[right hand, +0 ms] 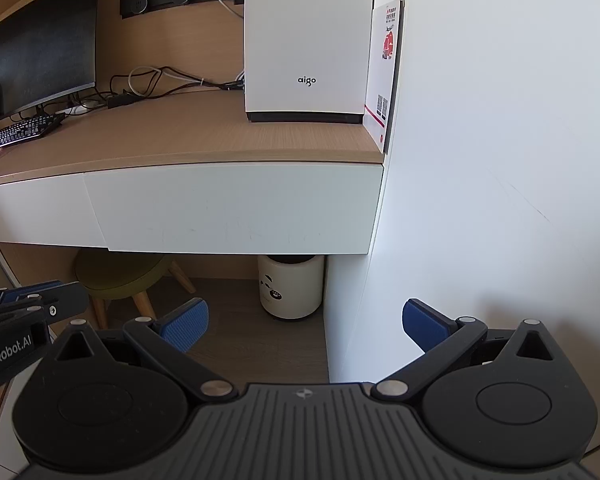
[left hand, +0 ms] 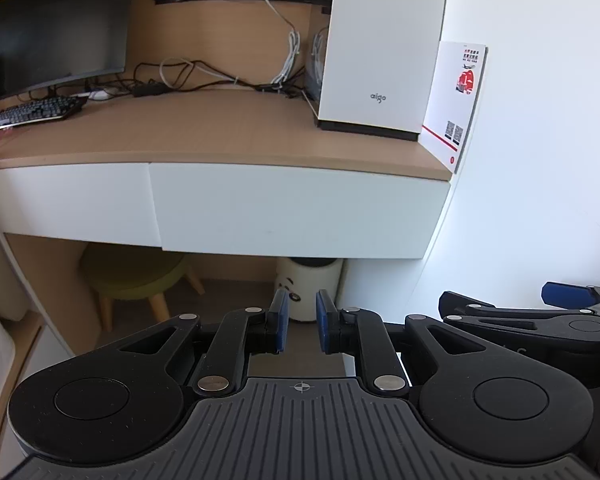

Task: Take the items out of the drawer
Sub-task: 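Move both tools toward the white desk drawer front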

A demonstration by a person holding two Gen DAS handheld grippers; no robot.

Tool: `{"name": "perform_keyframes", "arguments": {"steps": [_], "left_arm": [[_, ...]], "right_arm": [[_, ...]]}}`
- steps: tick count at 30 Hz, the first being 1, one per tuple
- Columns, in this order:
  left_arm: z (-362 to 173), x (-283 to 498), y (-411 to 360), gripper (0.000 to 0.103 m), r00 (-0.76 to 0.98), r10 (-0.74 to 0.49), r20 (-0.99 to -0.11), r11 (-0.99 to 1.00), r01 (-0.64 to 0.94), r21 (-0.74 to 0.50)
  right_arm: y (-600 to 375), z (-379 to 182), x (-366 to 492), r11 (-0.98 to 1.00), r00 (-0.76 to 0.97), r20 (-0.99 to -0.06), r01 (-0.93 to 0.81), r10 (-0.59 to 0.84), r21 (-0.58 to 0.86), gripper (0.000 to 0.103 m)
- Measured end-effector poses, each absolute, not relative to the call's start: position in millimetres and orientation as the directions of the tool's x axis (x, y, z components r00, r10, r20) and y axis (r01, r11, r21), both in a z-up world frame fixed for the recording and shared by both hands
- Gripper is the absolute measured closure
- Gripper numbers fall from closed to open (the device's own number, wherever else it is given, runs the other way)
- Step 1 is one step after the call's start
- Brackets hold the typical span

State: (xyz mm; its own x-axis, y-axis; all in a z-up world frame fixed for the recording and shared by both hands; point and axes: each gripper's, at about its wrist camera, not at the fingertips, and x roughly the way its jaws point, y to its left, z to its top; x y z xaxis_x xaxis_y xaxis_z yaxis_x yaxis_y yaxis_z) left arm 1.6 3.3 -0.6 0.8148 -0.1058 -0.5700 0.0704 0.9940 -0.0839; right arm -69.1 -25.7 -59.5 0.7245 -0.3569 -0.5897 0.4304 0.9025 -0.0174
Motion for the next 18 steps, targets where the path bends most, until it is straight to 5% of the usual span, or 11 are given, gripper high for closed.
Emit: {"name": "perform_keyframes", "arguments": {"steps": [18], "left_arm": [[-1.3,4.4,2.4,0.086,0.805,-0.14,-0.576,0.99,0.108,-0.089]], "right_arm": [[-25.8,-63.1,-71.1,0.897,0.711,-0.6,0.441,-0.366,-0.025,0.0]]}}
